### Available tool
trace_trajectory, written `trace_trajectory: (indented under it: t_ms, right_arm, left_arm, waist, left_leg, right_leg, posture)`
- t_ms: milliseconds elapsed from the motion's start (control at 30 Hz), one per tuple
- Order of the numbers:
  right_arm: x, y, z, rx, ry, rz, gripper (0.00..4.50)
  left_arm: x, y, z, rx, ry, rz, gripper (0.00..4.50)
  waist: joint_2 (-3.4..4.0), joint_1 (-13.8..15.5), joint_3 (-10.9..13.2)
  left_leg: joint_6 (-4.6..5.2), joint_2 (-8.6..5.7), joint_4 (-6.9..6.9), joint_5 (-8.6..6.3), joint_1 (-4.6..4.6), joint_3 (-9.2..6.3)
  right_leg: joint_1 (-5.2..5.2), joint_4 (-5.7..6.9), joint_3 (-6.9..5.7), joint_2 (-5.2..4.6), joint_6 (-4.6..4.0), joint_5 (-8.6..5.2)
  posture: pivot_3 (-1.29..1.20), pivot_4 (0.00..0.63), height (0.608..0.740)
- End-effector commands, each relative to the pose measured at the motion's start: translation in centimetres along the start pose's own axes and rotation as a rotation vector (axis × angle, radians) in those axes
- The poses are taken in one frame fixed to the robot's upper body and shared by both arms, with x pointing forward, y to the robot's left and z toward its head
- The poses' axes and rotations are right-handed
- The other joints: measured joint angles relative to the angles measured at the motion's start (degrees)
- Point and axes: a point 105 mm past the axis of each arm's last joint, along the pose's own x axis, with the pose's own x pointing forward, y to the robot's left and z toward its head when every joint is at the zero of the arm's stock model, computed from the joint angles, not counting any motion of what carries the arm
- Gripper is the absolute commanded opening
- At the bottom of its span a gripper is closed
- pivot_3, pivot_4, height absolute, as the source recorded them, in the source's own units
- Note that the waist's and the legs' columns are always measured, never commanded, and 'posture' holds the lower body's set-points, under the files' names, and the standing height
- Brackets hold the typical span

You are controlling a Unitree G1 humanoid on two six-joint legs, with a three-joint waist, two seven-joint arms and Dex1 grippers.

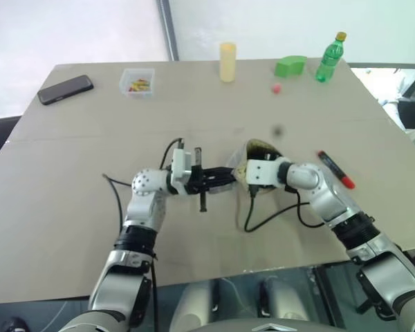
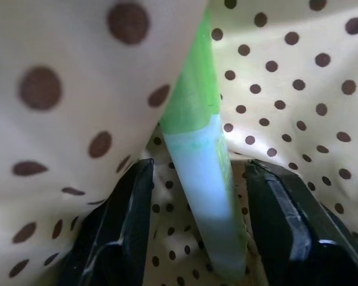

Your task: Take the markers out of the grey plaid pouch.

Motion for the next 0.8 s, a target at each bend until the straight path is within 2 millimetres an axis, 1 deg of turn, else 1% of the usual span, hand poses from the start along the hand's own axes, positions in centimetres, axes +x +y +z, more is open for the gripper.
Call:
trace_trajectory:
  t_ms: [33,267,467,567,633,733,800]
  right_arm:
    - [0.4,1.7,-1.5,0.023,0.058,0.045,2.43]
    - [1.6,1.0,-1.8,-0.111,0.067,-0.032,2.43]
    - [2.7,-1.1,-0.7,-0.100,0.032,-0.162,2.43]
    - [3.3,-1.3,-0.5,-0.186,0.032,-0.187,2.43]
    - [3.4,-1.7,0.0,-0.247,0.016,-0.208,2.43]
    - [3.6,-1.9,1.3,-0.268,-0.035,-0.209,2.43]
    - [3.7,-1.6,1.3,-0.289,-0.039,-0.198,2.43]
  left_arm:
    - [1.1,-0.2,2.6,0.103,-0.089,-0.042,0.00]
    - [1.7,-1.9,2.6,0.059,-0.116,-0.112,0.00]
    - [1.8,-2.3,2.3,0.030,-0.120,-0.124,0.00]
    - [1.9,-2.6,2.2,0.014,-0.119,-0.139,0.00]
    - [2.0,-2.6,2.1,0.014,-0.117,-0.142,0.00]
    - [1.9,-2.4,2.0,0.012,-0.115,-0.135,0.00]
    - [1.8,-2.2,1.8,0.009,-0.113,-0.132,0.00]
  waist:
    - [0.00,0.0,0.0]
    - [0.01,-0.2,0.0]
    - [0.01,-0.2,0.0]
    - [0.03,-0.2,0.0]
    - [0.04,-0.2,0.0]
    - [0.04,-0.1,0.0]
    - [0.04,-0.1,0.0]
  left_leg:
    - [0.00,-0.01,0.00,0.00,0.00,0.00]
    - [-0.02,0.00,-0.01,0.01,0.01,0.00]
    - [-0.04,0.03,-0.01,0.02,0.02,0.00]
    - [-0.04,0.01,-0.03,0.02,0.00,0.01]
    - [-0.04,0.00,-0.04,0.02,-0.02,0.01]
    - [-0.04,-0.01,-0.06,0.02,-0.06,0.01]
    - [-0.04,-0.01,-0.08,0.02,-0.07,0.01]
  right_leg:
    - [0.00,0.00,0.00,0.00,0.00,0.00]
    - [-0.01,0.00,0.02,0.02,0.00,0.00]
    - [-0.02,0.01,0.02,0.07,0.00,0.00]
    - [-0.02,0.00,0.03,0.06,0.00,0.00]
    - [-0.05,-0.01,0.04,0.06,0.00,0.00]
    - [-0.09,-0.01,0.04,0.06,0.00,0.00]
    - [-0.09,-0.02,0.04,0.06,0.00,0.00]
  posture:
    - [0.00,0.150,0.736]
    - [0.00,0.150,0.736]
    - [0.00,0.150,0.736]
    - [0.00,0.150,0.736]
    - [0.00,0.150,0.736]
    - [0.00,0.150,0.736]
    - [0.00,0.150,0.736]
